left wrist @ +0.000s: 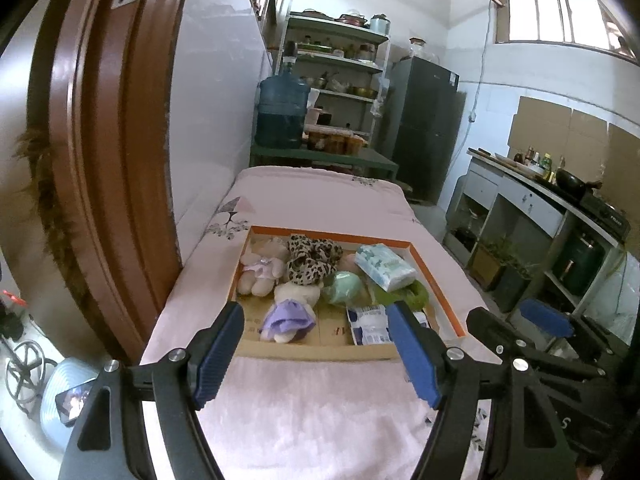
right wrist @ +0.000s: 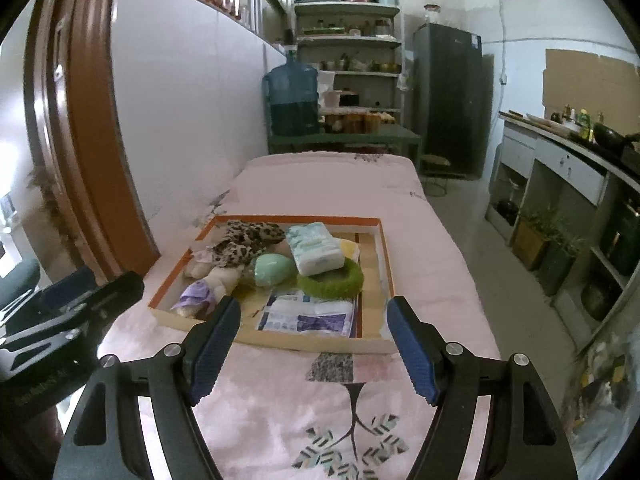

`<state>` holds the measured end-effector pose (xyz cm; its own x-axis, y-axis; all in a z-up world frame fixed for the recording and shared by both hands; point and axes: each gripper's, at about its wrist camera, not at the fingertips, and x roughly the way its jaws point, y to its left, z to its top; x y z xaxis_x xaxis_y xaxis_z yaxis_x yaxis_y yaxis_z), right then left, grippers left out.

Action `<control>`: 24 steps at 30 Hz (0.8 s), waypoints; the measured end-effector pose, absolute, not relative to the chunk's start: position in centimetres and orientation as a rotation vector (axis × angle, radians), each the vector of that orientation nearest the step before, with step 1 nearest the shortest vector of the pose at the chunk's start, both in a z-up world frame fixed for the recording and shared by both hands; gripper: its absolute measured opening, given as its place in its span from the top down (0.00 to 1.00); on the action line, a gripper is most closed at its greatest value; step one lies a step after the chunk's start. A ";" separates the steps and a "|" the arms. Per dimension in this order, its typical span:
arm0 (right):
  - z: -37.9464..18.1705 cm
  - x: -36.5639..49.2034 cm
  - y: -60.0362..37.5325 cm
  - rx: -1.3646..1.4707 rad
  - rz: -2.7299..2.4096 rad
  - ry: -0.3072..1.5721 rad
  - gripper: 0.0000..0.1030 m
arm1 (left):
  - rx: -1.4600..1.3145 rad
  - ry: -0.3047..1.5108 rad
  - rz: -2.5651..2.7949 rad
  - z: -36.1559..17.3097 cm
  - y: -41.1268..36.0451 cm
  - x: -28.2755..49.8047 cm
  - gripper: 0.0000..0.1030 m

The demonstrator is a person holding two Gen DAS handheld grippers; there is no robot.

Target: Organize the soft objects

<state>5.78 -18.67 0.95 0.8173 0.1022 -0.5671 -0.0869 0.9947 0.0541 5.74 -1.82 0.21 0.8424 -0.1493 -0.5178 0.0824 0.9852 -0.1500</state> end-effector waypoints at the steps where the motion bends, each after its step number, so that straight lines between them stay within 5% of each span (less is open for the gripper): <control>1: 1.2 5.2 -18.5 0.021 0.097 0.600 0.25 | -0.126 0.559 -0.121 0.2 -1.8 5.4 0.28; 24: 3.3 -1.8 -18.0 0.038 0.021 0.532 0.25 | -0.115 0.534 -0.049 1.2 -0.8 -0.9 0.32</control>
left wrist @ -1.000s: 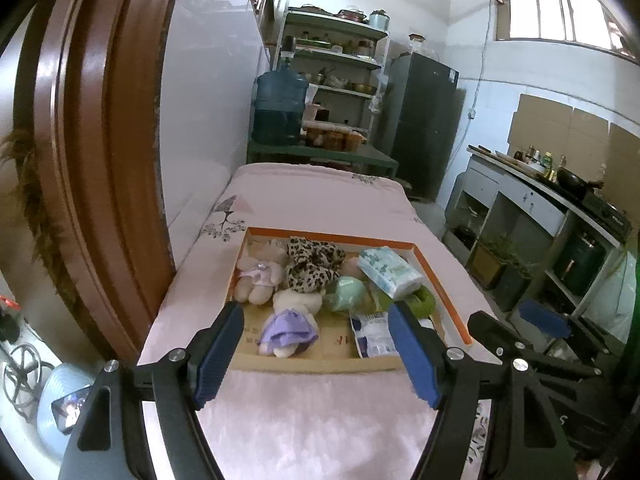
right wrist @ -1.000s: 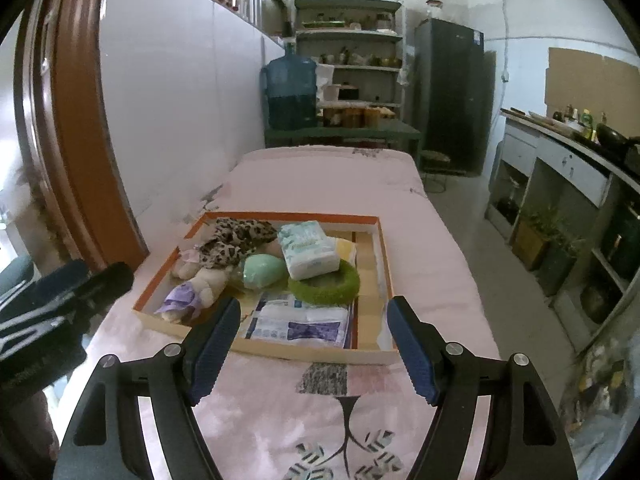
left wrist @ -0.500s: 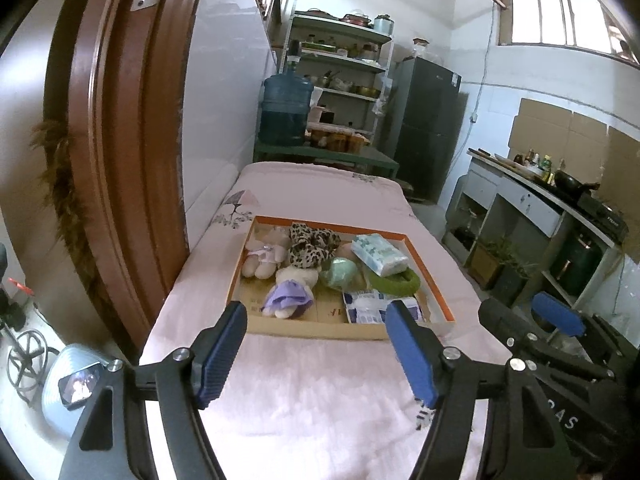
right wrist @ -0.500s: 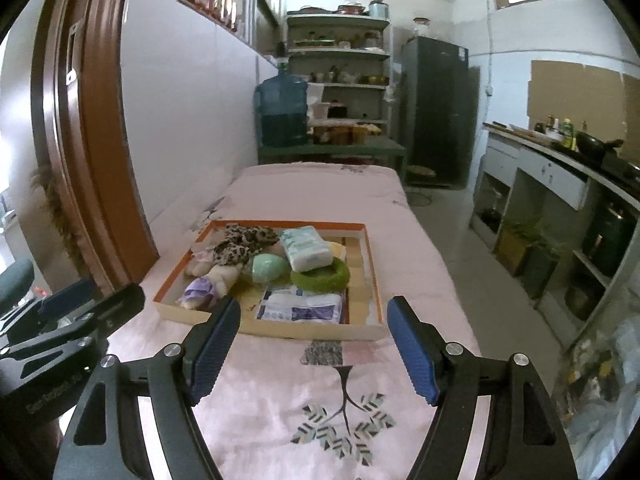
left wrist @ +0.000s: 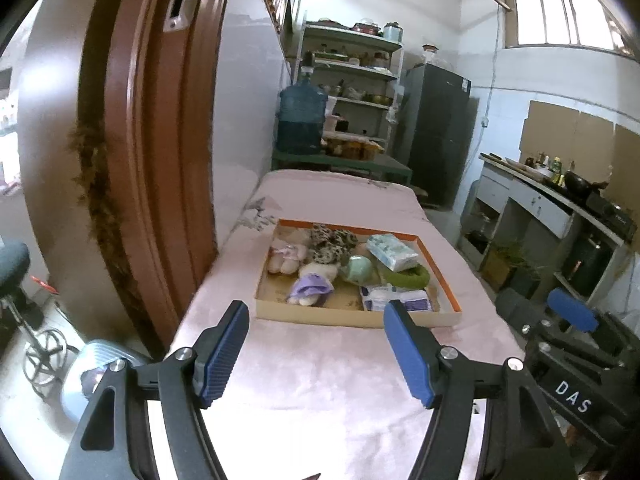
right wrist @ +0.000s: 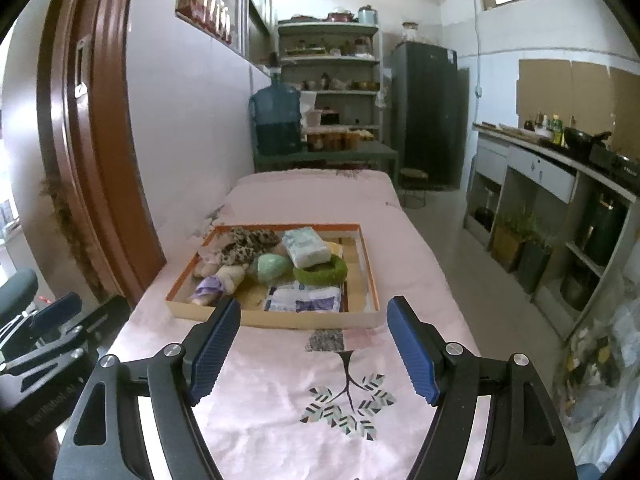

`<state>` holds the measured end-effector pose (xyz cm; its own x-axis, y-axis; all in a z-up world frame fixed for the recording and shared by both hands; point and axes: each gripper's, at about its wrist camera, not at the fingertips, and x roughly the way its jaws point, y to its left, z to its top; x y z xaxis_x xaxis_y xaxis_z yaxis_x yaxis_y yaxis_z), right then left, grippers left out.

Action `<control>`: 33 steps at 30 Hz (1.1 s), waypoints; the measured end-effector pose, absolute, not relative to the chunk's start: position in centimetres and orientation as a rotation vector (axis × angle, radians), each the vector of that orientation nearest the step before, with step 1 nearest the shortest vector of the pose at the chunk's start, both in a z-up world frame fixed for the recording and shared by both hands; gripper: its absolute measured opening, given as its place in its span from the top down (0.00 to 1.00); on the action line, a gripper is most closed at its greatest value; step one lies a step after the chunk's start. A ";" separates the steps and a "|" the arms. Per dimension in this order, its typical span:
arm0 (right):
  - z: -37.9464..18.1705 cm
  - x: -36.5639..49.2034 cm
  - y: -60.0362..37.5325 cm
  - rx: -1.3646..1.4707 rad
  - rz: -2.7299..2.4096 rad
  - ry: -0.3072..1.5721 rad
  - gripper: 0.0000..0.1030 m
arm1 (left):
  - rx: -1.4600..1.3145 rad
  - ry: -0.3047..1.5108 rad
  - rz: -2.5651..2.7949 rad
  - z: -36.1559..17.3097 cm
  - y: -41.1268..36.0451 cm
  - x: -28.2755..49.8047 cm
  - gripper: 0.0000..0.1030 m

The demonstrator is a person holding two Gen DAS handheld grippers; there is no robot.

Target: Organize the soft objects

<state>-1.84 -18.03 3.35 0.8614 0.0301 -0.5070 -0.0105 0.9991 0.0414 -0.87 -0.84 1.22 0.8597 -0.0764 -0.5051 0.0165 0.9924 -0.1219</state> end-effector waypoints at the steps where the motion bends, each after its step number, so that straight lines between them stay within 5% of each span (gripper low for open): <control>1: 3.5 -2.1 -17.9 0.034 0.022 0.525 0.25 | -0.106 0.528 -0.038 1.3 -0.9 -1.0 0.32; 33: 2.1 -1.8 -17.1 0.043 0.057 0.570 0.25 | -0.076 0.531 0.005 1.7 -0.5 -2.3 0.32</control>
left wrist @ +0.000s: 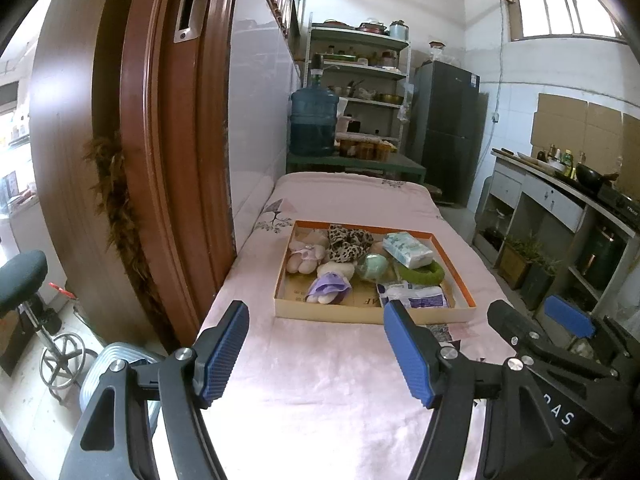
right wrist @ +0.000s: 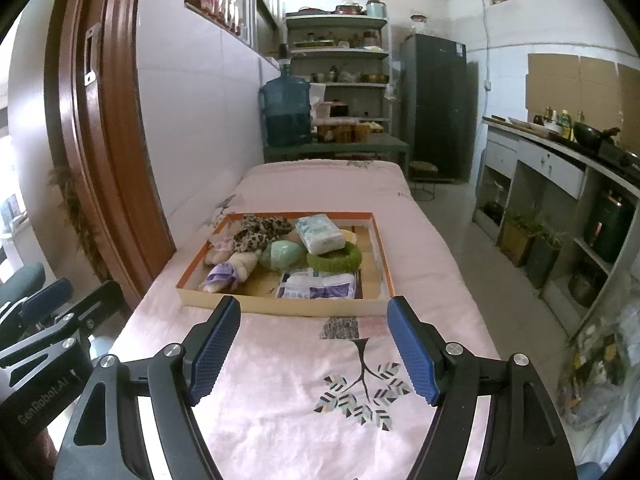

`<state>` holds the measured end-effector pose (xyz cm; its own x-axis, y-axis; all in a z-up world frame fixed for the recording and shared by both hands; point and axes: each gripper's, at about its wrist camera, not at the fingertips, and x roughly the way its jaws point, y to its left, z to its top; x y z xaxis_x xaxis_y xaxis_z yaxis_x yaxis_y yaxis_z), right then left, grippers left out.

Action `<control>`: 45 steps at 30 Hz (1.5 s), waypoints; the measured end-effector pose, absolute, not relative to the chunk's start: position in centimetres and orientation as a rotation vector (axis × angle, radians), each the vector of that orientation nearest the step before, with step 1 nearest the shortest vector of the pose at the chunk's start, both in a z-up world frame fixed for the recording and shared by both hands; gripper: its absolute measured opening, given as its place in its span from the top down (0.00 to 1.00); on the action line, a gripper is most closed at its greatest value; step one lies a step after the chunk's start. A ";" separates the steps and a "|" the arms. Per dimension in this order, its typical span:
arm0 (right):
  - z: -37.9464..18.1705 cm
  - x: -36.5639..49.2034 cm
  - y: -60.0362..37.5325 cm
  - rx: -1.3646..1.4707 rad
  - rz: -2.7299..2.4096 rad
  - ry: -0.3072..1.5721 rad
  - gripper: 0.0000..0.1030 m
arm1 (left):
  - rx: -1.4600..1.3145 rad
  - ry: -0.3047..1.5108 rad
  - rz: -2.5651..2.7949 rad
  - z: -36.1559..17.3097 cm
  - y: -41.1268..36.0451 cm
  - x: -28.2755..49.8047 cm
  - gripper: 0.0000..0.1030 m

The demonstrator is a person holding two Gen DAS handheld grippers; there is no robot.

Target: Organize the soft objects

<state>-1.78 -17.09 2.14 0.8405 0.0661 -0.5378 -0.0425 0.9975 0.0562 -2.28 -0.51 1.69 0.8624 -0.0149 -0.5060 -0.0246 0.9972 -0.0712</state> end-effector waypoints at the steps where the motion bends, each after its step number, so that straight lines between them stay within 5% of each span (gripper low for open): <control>1: 2.1 -1.8 -17.1 0.043 0.058 0.571 0.25 | -0.075 0.531 0.006 1.7 -0.5 -2.2 0.32; 45: 1.4 -1.5 -17.1 0.042 0.060 0.582 0.25 | -0.075 0.545 0.006 1.3 -0.3 -1.7 0.32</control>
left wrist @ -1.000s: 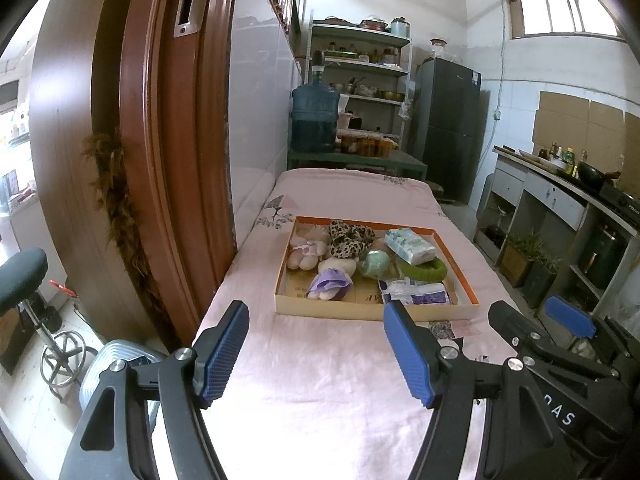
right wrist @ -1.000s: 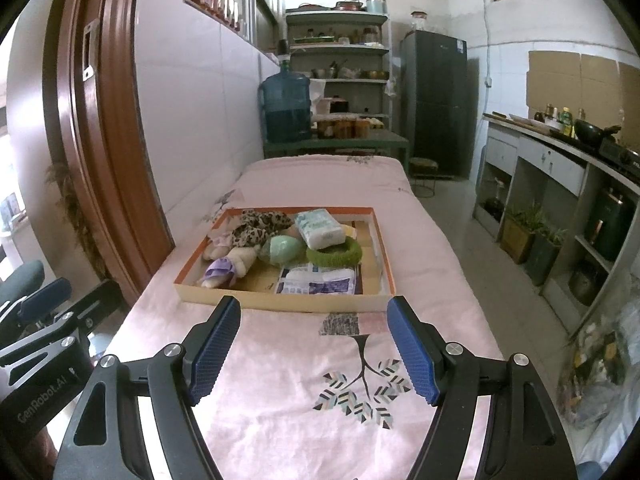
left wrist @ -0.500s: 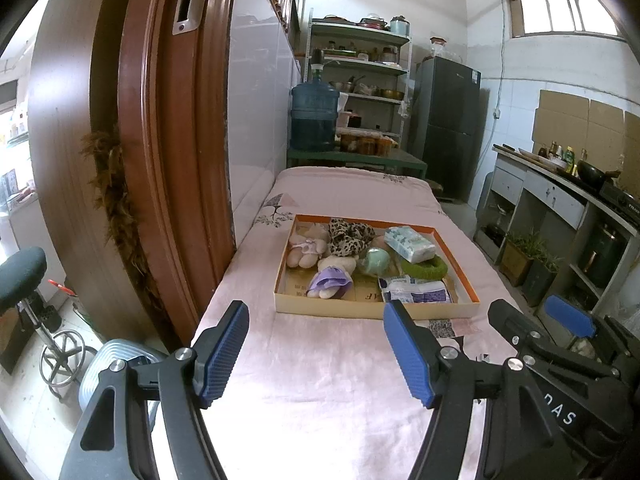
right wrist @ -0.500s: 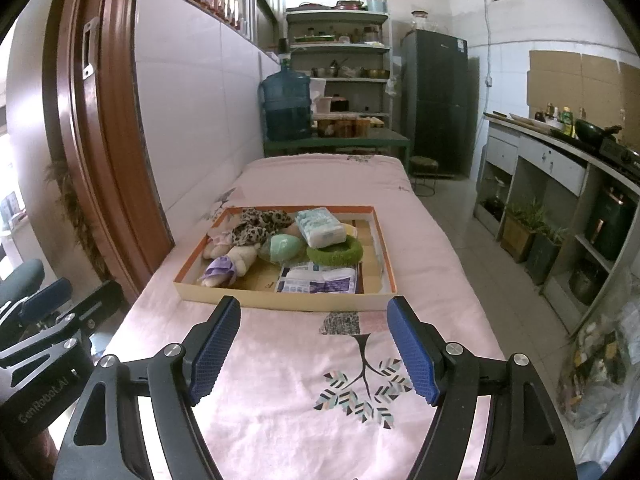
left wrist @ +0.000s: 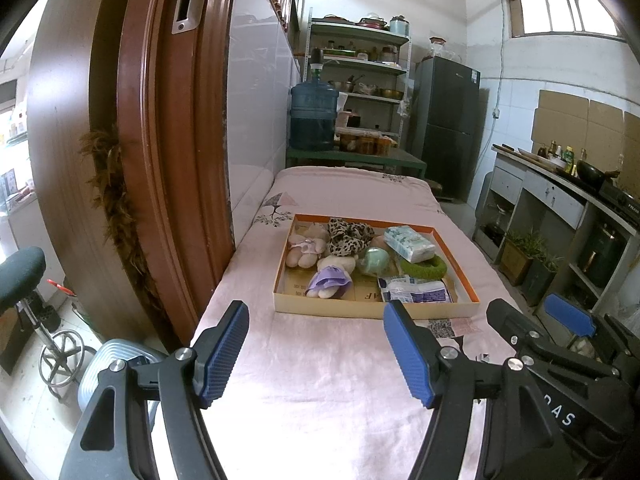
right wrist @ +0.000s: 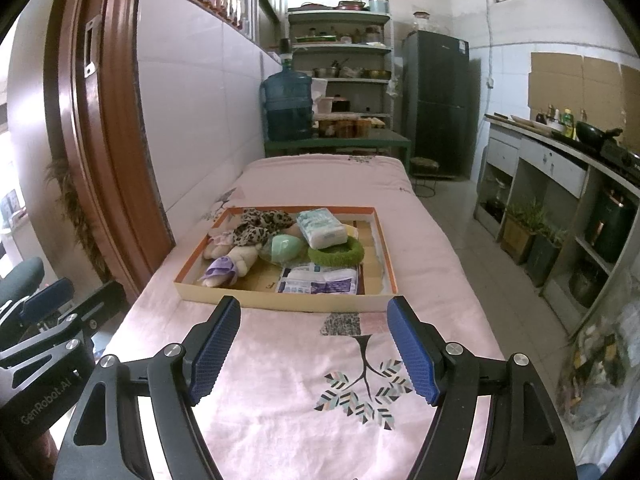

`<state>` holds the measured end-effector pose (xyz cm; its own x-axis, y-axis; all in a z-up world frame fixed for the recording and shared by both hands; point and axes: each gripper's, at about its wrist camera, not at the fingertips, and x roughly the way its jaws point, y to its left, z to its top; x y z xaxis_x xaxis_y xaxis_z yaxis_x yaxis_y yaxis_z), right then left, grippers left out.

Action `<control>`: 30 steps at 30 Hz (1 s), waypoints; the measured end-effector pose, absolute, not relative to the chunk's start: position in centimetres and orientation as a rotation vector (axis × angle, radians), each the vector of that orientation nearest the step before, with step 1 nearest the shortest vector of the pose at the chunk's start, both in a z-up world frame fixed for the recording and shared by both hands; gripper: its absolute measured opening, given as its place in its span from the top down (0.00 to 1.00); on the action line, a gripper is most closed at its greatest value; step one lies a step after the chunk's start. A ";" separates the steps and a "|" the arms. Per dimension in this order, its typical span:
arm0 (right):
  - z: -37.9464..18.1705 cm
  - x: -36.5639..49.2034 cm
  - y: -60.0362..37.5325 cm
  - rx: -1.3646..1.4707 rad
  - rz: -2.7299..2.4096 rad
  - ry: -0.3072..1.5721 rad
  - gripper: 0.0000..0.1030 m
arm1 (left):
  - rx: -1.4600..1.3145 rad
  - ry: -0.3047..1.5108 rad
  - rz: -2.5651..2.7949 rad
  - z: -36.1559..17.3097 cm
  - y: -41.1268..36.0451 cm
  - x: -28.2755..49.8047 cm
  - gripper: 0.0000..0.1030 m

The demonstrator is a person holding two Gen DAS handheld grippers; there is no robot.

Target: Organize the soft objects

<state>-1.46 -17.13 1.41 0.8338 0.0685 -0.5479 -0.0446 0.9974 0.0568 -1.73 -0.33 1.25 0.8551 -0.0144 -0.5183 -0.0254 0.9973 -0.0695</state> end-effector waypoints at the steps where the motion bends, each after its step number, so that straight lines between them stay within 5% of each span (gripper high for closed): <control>1: 1.5 -1.5 -17.1 0.043 0.060 0.582 0.25 | -0.075 0.545 0.005 1.3 -0.4 -1.7 0.32; 30: 1.3 -1.4 -17.1 0.042 0.062 0.585 0.25 | -0.077 0.549 0.005 1.2 -0.3 -1.7 0.32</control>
